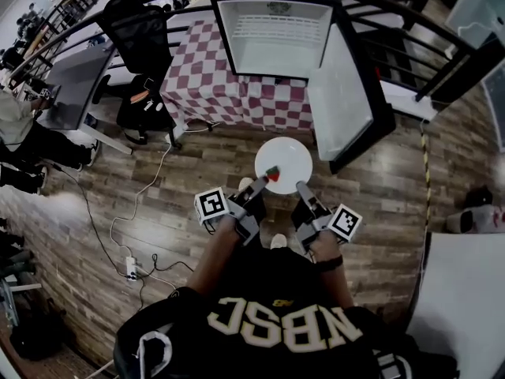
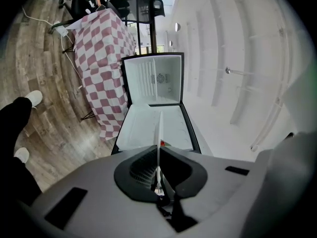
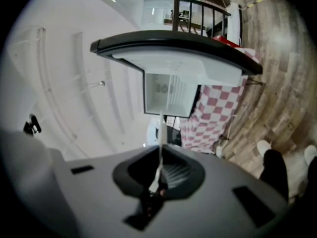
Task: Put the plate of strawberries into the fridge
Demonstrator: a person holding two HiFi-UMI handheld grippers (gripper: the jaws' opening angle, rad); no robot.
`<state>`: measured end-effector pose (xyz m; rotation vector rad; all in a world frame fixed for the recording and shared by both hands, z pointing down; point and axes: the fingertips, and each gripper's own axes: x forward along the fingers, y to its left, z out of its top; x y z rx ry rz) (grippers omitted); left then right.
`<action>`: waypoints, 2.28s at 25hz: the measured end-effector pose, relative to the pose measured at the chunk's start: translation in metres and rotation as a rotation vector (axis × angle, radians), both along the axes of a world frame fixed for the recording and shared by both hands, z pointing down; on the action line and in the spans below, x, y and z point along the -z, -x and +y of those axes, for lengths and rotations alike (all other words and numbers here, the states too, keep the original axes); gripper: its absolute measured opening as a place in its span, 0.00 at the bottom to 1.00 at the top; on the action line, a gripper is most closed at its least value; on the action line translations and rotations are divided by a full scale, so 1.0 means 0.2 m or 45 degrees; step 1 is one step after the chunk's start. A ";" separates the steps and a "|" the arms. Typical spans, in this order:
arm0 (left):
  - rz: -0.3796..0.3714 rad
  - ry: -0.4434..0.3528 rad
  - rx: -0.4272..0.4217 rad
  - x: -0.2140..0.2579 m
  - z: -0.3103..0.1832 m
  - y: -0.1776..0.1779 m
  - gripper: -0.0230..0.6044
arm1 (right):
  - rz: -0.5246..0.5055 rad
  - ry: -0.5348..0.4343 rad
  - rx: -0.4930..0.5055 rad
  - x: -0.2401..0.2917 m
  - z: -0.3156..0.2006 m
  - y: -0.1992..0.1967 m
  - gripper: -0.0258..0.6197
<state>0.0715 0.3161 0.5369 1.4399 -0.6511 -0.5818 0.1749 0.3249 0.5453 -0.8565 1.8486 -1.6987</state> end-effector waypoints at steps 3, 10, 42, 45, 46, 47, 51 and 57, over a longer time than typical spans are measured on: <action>0.009 0.038 -0.013 -0.12 -0.16 0.04 0.08 | -0.003 0.012 -0.010 -0.11 -0.17 0.05 0.09; -0.034 0.122 -0.030 -0.19 -0.72 0.32 0.08 | -0.025 0.082 -0.050 -0.15 -0.70 0.33 0.09; 0.011 0.067 -0.160 0.02 -2.02 0.54 0.08 | -0.043 0.020 -0.201 0.02 -1.95 0.56 0.09; 0.003 0.057 -0.148 0.04 -2.10 0.52 0.08 | -0.050 0.016 -0.184 0.04 -2.03 0.55 0.09; 0.000 0.057 -0.144 0.04 -2.13 0.51 0.08 | -0.053 0.017 -0.181 0.04 -2.06 0.54 0.09; -0.004 0.058 -0.140 0.04 -2.15 0.51 0.08 | -0.055 0.018 -0.179 0.05 -2.08 0.54 0.09; -0.008 0.077 -0.115 0.03 -2.23 0.49 0.08 | -0.055 0.020 -0.169 0.04 -2.17 0.51 0.09; -0.026 0.086 -0.091 0.01 -2.34 0.48 0.08 | -0.066 0.038 -0.168 0.03 -2.28 0.50 0.09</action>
